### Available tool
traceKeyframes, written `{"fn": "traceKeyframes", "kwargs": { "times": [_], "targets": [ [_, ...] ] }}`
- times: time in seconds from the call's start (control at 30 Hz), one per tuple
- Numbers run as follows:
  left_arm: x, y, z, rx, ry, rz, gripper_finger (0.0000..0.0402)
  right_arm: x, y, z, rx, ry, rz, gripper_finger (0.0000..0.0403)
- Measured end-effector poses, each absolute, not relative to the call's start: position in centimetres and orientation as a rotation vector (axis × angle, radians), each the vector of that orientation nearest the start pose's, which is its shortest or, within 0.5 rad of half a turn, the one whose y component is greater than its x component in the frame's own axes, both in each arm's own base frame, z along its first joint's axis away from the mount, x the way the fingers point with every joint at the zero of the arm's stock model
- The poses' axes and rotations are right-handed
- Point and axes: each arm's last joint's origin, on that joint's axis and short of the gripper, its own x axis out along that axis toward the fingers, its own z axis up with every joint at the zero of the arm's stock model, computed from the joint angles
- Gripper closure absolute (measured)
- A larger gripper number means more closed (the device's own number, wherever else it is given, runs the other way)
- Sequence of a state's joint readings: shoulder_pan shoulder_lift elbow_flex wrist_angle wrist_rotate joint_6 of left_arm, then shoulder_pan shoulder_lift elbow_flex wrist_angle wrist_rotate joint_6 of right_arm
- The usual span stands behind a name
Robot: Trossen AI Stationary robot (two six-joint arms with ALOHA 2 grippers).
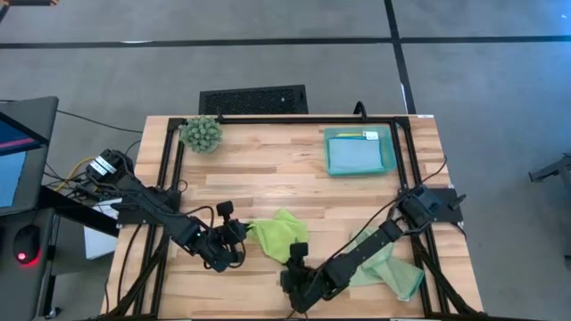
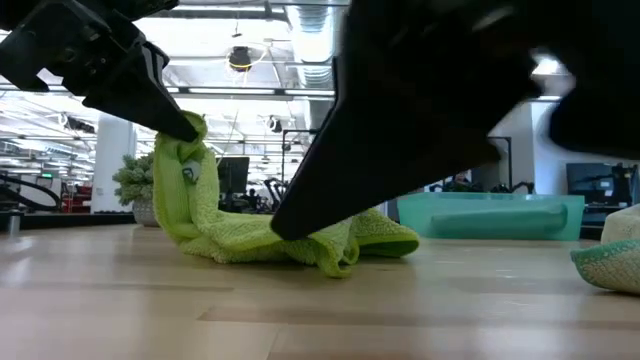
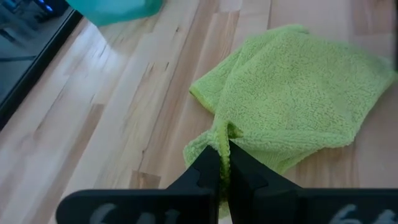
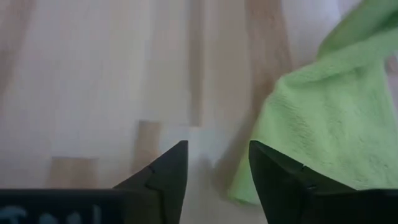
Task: Fold microfiber towels
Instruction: Fold the green microfiber cloth
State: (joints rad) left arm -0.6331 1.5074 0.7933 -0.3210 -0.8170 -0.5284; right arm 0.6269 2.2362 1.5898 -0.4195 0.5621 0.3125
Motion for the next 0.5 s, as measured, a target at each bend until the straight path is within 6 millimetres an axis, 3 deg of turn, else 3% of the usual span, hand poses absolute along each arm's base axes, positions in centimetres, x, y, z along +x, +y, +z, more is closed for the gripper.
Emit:
{"fn": "traceKeyframes", "kwargs": {
  "times": [0.5],
  "targets": [
    [23.2,-14.5,17.6,0.162,0.716,0.326,0.0401,37.5,23.8,11.4,-0.289,0.985,-0.19,0.0271]
  ]
}}
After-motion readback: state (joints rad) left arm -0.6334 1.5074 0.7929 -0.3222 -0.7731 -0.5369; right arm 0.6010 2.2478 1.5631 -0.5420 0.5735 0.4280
